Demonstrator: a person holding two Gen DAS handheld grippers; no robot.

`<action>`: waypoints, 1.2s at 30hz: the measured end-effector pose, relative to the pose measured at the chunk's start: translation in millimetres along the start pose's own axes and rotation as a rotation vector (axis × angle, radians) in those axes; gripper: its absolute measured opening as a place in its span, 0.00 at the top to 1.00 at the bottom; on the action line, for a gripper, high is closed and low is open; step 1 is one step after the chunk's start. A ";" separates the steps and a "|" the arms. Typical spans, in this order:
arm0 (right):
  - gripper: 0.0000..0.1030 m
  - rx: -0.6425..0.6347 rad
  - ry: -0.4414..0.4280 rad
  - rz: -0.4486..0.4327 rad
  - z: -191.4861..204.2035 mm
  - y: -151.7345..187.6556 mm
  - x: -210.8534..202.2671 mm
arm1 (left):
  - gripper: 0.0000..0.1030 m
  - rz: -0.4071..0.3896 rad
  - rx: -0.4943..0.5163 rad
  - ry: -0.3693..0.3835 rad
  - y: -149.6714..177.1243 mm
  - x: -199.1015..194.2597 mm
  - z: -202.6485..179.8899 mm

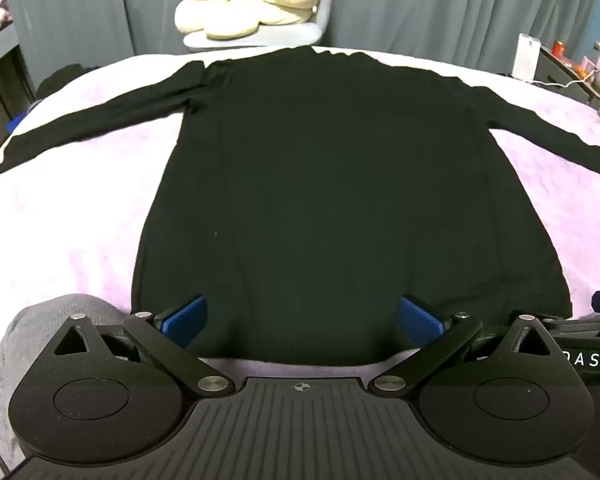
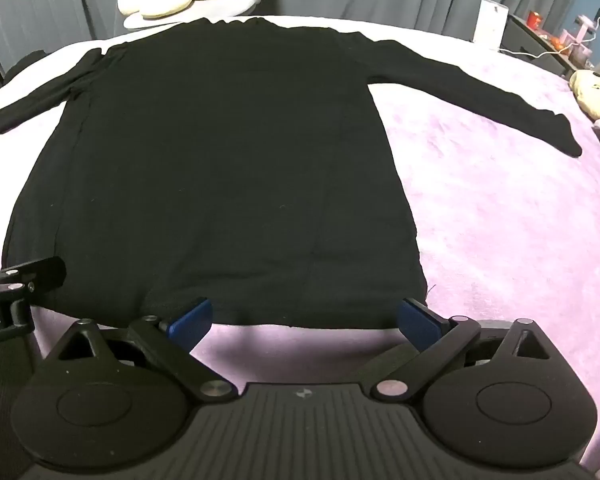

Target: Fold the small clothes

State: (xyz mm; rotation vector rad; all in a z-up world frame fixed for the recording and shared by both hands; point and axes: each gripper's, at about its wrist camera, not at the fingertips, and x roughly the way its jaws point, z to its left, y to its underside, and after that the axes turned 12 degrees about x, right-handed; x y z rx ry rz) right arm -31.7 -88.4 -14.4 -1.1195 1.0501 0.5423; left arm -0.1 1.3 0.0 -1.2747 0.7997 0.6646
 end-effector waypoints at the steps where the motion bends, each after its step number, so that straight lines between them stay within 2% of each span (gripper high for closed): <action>1: 0.04 -0.002 0.000 -0.002 0.0 -0.2 -0.1 | 0.00 0.000 -0.003 0.003 0.5 -0.4 1.1; 19: 0.04 0.007 0.015 -0.010 -2.6 -2.2 -1.2 | 0.00 0.017 0.013 -0.014 1.8 6.1 -4.8; 36: 0.04 0.034 0.038 0.000 -3.8 -9.4 4.8 | 0.00 0.012 0.080 -0.029 -5.8 7.5 -19.5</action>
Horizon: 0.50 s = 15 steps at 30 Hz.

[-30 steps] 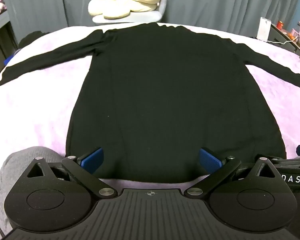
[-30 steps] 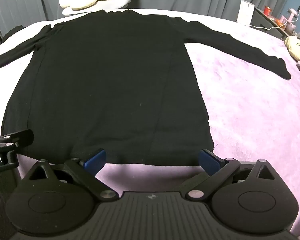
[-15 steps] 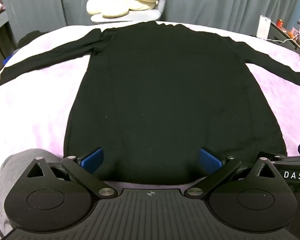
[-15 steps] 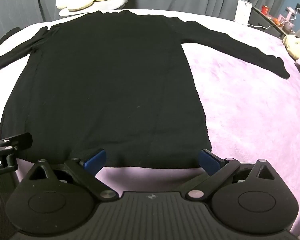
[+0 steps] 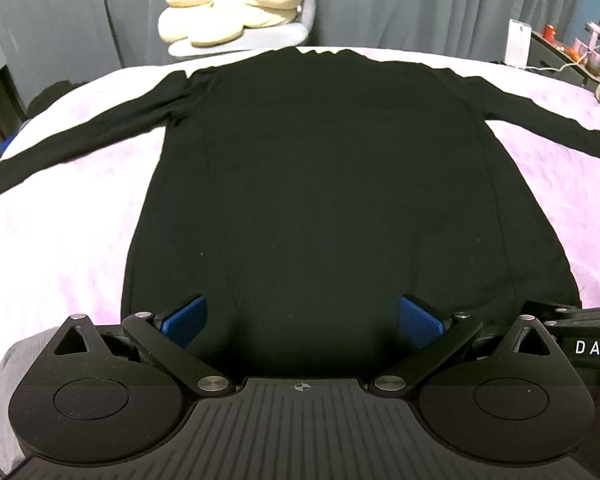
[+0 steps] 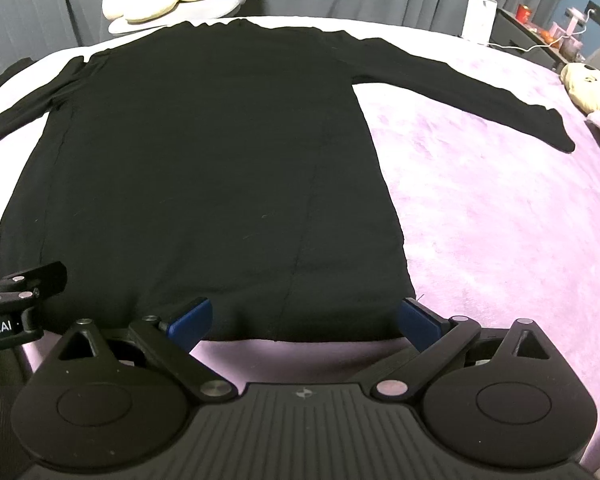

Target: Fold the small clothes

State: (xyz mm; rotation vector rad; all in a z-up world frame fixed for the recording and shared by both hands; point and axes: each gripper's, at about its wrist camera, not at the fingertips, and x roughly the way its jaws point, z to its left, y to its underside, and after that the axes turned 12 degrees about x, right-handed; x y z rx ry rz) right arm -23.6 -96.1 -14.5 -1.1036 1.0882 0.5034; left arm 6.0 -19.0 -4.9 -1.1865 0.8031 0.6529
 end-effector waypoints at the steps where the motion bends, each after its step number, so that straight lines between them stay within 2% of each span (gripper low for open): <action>1: 0.04 0.001 0.001 0.002 0.0 -0.5 0.8 | 0.00 0.002 0.003 0.000 -0.3 0.3 -0.5; 15: 0.04 0.010 -0.003 0.006 -3.1 -4.6 7.8 | 0.00 0.018 0.010 0.010 -8.3 8.2 2.2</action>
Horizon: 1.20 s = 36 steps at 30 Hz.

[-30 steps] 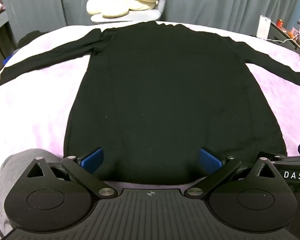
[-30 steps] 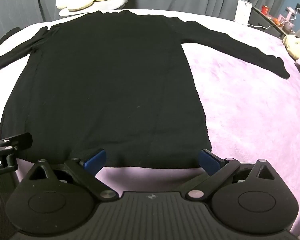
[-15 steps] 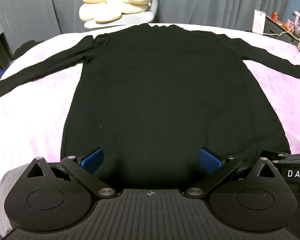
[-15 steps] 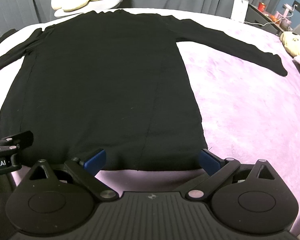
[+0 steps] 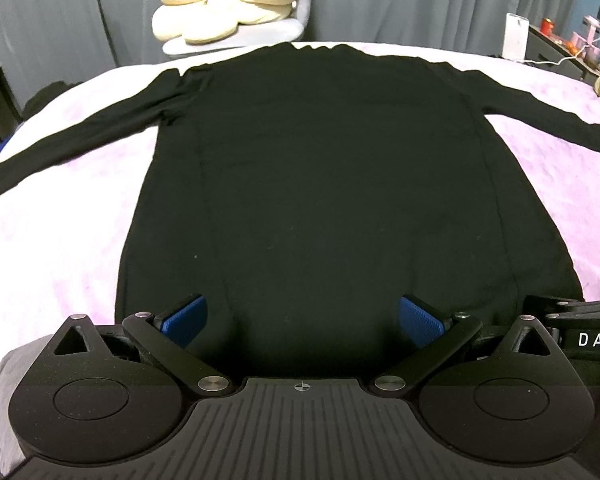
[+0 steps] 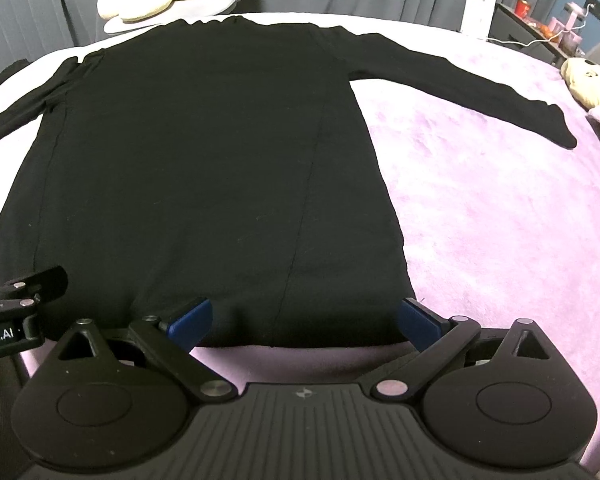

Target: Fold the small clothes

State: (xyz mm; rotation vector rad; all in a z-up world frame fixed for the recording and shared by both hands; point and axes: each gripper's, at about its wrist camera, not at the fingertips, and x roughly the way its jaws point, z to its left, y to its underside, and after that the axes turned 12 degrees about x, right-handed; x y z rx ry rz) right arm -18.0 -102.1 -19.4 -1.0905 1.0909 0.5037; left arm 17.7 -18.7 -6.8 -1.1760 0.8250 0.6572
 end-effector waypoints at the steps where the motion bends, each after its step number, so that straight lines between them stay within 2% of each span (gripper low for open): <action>1: 0.04 0.000 0.000 0.000 0.0 -0.5 0.4 | 0.00 0.001 0.002 0.001 -0.3 0.6 -0.5; 36: 0.04 0.013 -0.002 0.003 -2.1 -2.9 5.5 | 0.00 0.012 0.012 0.011 -1.8 12.8 -3.4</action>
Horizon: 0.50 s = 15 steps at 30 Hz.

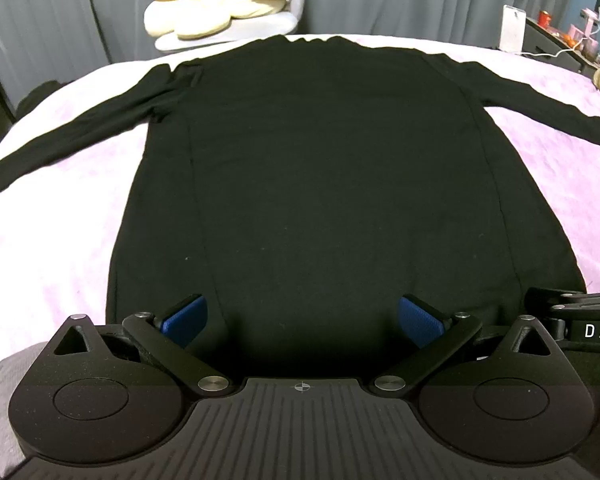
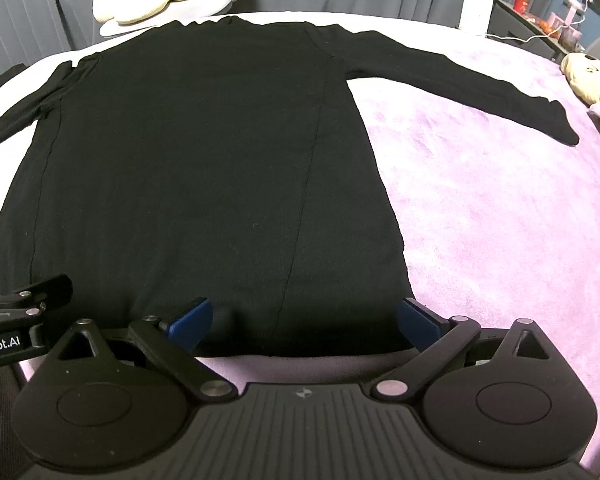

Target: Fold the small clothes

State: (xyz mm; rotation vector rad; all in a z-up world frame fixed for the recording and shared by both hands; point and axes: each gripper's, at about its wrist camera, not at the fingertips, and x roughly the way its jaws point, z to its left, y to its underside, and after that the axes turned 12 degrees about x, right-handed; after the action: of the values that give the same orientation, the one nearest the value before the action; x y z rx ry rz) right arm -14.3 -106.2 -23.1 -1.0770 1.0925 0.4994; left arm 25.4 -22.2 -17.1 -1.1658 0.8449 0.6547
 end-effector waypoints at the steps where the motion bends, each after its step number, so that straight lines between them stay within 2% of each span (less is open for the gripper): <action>1: 0.04 0.001 0.000 0.000 -0.2 -0.1 0.1 | 0.00 0.000 0.000 0.000 0.0 0.0 0.0; 15: 0.04 0.004 -0.002 0.000 -1.9 -1.6 0.5 | 0.00 0.002 0.008 0.002 -0.1 2.8 -4.7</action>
State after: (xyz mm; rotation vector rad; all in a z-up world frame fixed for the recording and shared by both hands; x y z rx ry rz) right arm -13.8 -108.7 -22.9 -1.0728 1.0914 0.4976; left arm 26.0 -26.7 -20.2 -1.1583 0.8497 0.6517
